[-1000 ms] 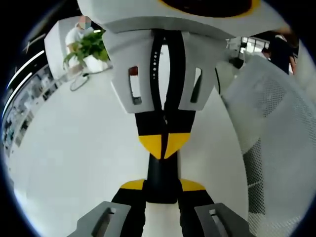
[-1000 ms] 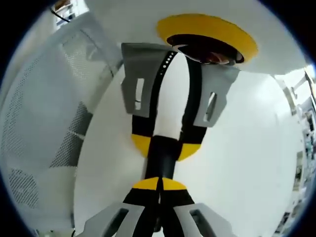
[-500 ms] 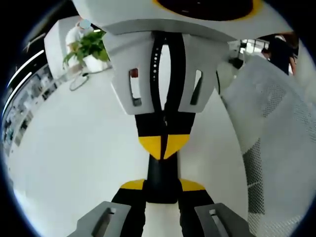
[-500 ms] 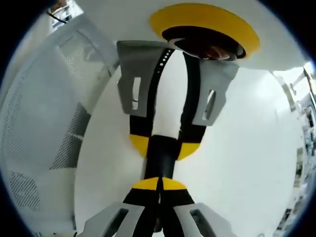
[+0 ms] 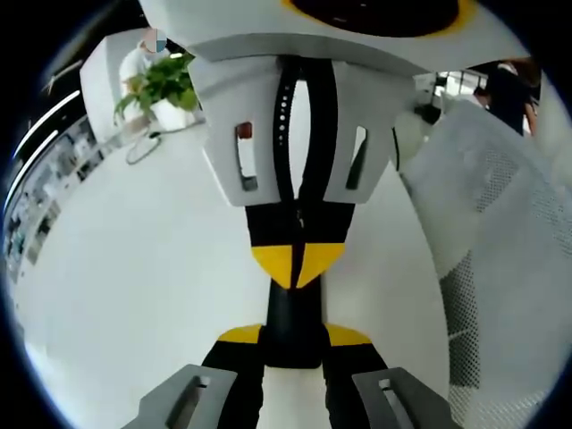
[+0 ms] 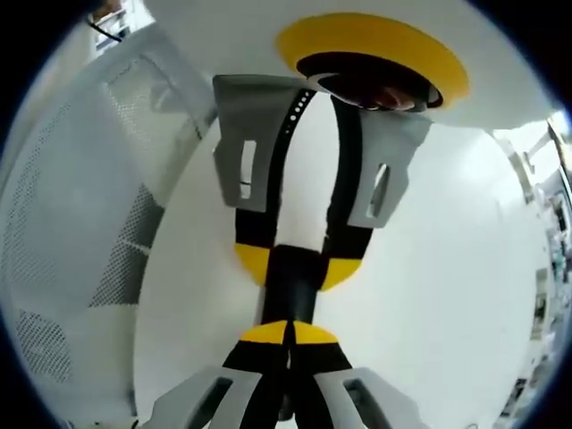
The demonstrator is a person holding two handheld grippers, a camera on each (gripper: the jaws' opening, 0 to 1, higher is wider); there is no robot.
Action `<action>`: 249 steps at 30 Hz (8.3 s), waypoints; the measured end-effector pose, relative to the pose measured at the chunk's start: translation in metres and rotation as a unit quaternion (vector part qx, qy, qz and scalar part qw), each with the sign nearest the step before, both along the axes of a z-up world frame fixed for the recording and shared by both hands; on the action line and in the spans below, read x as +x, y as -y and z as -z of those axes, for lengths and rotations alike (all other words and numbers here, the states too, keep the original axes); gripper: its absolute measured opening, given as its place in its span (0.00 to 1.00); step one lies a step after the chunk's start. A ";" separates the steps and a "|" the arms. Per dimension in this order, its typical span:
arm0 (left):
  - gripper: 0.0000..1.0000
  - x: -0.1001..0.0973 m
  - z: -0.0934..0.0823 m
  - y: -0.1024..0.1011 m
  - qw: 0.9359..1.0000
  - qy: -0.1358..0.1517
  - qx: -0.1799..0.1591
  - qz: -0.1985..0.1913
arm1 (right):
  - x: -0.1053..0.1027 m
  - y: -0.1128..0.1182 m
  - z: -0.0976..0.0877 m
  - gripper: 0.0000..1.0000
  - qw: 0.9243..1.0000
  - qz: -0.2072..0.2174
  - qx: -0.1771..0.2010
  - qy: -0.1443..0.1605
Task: Press the specified remote control buttons in sequence, fully releasing each button before pressing the next.
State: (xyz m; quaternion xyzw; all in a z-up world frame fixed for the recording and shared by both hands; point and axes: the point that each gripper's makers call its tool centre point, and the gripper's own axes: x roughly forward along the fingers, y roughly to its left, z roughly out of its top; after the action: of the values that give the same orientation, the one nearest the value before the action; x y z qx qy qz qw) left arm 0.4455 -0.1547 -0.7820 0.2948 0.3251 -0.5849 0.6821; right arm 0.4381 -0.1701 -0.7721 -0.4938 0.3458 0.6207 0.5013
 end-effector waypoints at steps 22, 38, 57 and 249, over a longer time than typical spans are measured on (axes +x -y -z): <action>0.23 0.000 -0.001 0.000 1.000 0.001 0.003 -0.001 | 0.005 0.009 -0.011 0.13 0.999 0.031 0.019 -0.012; 0.23 0.004 0.003 -0.001 1.000 0.002 0.007 -0.002 | 0.004 0.014 -0.015 0.25 0.999 0.042 0.022 -0.018; 0.23 0.001 0.001 0.000 1.000 0.001 0.011 0.000 | 0.004 0.048 -0.011 0.27 0.998 0.064 -0.006 -0.022; 0.23 0.175 -0.005 0.004 0.994 0.056 0.091 0.015 | 0.180 0.088 0.009 0.20 0.997 0.069 0.006 0.042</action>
State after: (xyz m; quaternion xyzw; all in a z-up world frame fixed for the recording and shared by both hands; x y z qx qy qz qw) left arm 0.6201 -0.1590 -0.7768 0.3930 0.3333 -0.5460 0.6606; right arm 0.6185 -0.2582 -0.7812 -0.4911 0.3537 0.5654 0.5603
